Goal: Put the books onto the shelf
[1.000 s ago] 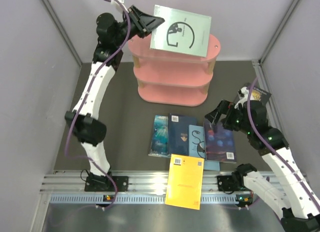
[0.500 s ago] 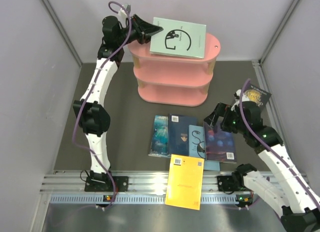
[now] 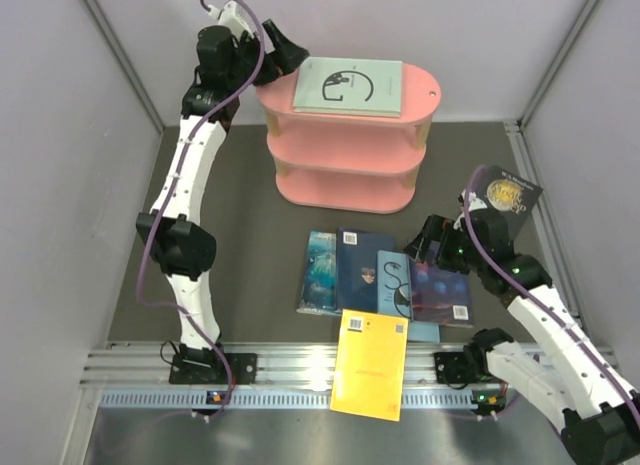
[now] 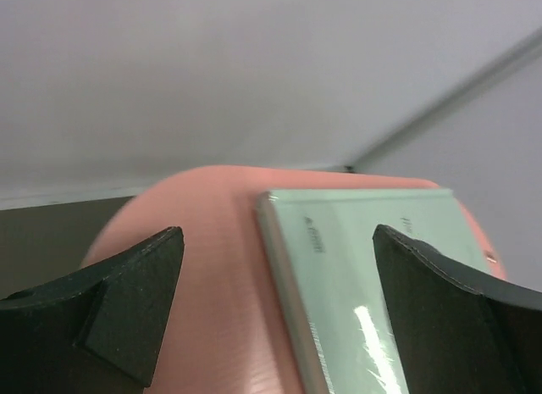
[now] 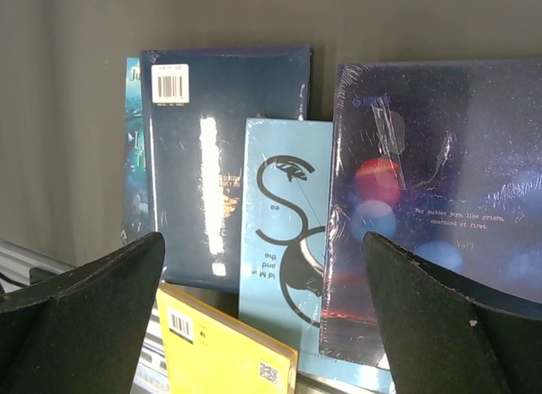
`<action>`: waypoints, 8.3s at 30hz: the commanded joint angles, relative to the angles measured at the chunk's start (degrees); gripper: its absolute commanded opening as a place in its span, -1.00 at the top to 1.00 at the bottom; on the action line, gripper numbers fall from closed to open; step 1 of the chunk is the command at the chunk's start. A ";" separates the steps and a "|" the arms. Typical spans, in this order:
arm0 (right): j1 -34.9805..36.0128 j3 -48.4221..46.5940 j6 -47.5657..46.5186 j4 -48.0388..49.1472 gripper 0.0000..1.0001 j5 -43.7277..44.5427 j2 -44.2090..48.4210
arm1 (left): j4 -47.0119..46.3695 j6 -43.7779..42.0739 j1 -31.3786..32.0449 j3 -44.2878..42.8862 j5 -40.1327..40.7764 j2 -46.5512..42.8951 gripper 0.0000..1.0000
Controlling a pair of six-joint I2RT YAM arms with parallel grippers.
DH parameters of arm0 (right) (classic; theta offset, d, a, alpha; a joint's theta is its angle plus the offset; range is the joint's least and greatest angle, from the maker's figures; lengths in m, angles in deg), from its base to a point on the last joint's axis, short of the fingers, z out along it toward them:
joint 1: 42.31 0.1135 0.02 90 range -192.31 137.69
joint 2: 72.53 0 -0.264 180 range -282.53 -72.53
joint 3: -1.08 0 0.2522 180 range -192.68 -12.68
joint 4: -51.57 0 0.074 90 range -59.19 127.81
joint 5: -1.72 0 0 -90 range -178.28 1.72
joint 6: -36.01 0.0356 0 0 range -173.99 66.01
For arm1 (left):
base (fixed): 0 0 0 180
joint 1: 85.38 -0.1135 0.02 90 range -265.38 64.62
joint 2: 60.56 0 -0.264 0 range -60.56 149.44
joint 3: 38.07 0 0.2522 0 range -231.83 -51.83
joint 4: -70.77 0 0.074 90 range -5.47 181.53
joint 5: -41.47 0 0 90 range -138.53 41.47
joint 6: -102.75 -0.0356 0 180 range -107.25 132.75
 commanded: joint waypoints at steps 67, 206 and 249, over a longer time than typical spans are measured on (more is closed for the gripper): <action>-0.01 11.99 -3.94 -5.56 -0.99 -11.55 12.39 | -110.71 35.97 59.94 119.33 9.56 -6.69 0.63; -12.85 -85.49 31.14 26.96 0.79 -48.55 -69.00 | 5.62 46.53 57.57 108.52 71.78 -79.16 -0.96; -26.27 -79.20 -0.42 -6.19 -0.99 -22.71 -48.55 | 13.53 41.19 57.57 104.48 75.91 -81.88 -0.98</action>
